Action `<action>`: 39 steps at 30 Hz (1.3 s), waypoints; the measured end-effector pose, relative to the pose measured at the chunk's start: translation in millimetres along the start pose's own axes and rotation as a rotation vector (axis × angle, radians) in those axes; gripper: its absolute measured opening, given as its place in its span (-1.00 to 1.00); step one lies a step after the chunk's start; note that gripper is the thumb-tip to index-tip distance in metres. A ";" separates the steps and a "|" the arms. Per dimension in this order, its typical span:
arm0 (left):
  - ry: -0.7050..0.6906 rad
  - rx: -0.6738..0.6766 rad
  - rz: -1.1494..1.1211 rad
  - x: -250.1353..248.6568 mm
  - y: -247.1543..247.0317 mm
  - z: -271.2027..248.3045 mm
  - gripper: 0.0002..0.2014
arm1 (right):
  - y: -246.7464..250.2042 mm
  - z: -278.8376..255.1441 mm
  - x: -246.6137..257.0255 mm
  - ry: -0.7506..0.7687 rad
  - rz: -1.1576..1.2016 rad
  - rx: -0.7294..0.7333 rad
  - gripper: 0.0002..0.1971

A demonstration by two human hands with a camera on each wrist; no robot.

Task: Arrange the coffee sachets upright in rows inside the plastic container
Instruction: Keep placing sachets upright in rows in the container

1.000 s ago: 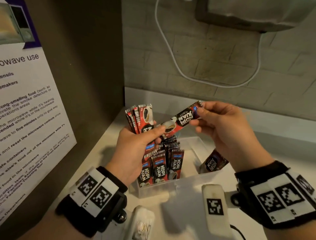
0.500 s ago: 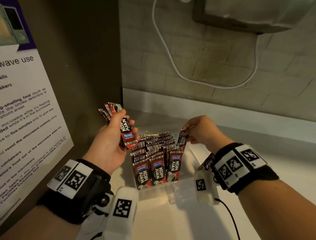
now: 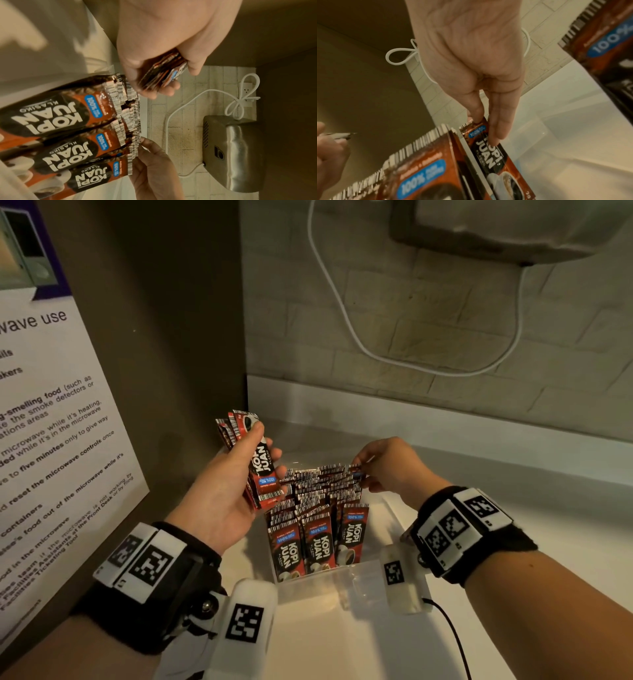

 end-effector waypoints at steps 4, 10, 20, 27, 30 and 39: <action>0.047 0.051 -0.024 -1.6 -5.7 -2.4 -0.71 | 1.4 -2.1 -0.8 0.030 0.029 -0.011 -0.75; 0.036 0.102 -0.072 -11.0 -15.7 -4.8 -0.88 | 21.0 -19.3 8.0 0.120 0.017 -0.134 -0.86; 0.060 0.244 0.025 7.1 -47.4 -16.0 -0.86 | -17.5 -85.5 63.7 0.400 0.303 0.183 -0.74; 0.033 0.233 0.011 8.0 -52.0 -18.0 -0.95 | -19.8 -90.9 56.0 0.402 0.351 0.106 -0.82; -0.002 0.181 0.016 -3.5 -40.5 -17.5 -0.81 | 5.3 -98.1 55.4 0.431 0.353 0.042 -0.81; 0.066 0.261 0.073 12.3 -61.3 -23.1 -0.76 | 36.8 -117.4 80.8 0.591 0.452 -0.032 -0.89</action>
Point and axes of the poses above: each hand's wrist, its own z-axis towards the middle knuckle, its own y-axis out of the back of the hand, x = y × z, the point moved 10 cm from there along z, towards the middle knuckle, and after that the axes turned 13 degrees about x, right-handed, at the moved point
